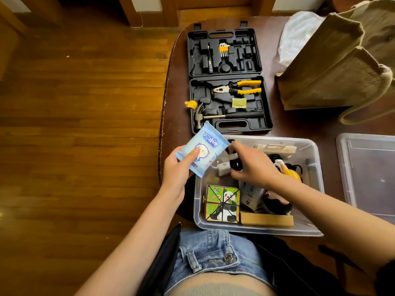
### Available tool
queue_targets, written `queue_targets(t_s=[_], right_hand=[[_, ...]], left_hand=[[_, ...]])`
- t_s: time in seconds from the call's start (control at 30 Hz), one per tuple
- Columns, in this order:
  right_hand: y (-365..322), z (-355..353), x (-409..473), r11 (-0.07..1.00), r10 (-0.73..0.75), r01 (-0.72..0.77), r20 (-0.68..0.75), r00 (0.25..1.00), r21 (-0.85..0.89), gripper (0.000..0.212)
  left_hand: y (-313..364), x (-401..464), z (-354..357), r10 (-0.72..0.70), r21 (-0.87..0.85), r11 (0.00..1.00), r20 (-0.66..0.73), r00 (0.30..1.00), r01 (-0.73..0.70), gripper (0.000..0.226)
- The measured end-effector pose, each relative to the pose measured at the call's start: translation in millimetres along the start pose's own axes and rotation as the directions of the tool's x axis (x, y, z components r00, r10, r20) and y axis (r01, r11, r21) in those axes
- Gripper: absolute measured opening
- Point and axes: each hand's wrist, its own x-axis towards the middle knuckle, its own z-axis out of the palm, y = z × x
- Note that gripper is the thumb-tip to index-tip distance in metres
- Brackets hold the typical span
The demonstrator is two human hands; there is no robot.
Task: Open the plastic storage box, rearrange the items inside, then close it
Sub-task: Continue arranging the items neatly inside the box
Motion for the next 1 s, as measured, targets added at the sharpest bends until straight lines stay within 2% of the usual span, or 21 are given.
queue_targets(t_s=[0.07,0.17,0.4,0.53,0.7,0.8,0.87,0.93,1.0], right_hand=[[-1,-13,-12,0.997,0.053,-0.05,-0.052,0.997,0.06,0.039],[5,-33,-31,0.984,0.154,-0.154,0.008,0.988,0.087,0.04],[26,-65,-75,0.932,0.357,-0.35,0.072,0.931,-0.1,0.016],[16,-69,-74,0.899,0.403,-0.362,0.145,0.904,-0.248,0.021],[-9,-78,-54,0.818,0.421,-0.297,0.16,0.893,-0.493,0.024],[-22,-65,-28,0.882,0.289,-0.184,0.19,0.938,-0.433,0.024],[-24,-43,-5,0.93,0.193,-0.092,0.261,0.946,-0.355,0.027],[-20,-15,17,0.941,0.147,-0.017,0.361,0.921,-0.338,0.035],[-15,9,33,0.924,0.147,0.044,0.456,0.878,-0.381,0.043]], left_hand=[[-1,0,1,-0.002,0.002,1.0,0.0,1.0,0.002,0.014],[-2,0,3,-0.002,0.007,1.0,0.01,1.0,0.002,0.013],[-9,1,9,-0.014,0.058,0.998,0.026,1.0,0.013,0.019],[-12,1,14,-0.051,0.053,0.997,0.021,0.998,0.05,0.026],[-13,2,12,-0.051,0.04,0.998,-0.016,0.999,0.052,0.028],[-12,1,11,-0.028,0.033,0.999,-0.042,0.999,0.029,0.032],[-11,-1,9,-0.013,0.024,1.0,-0.039,0.999,0.013,0.045],[-11,-4,8,0.0,0.038,0.999,-0.028,1.0,0.001,0.053],[-10,-6,9,0.019,0.089,0.996,-0.009,1.0,-0.018,0.048]])
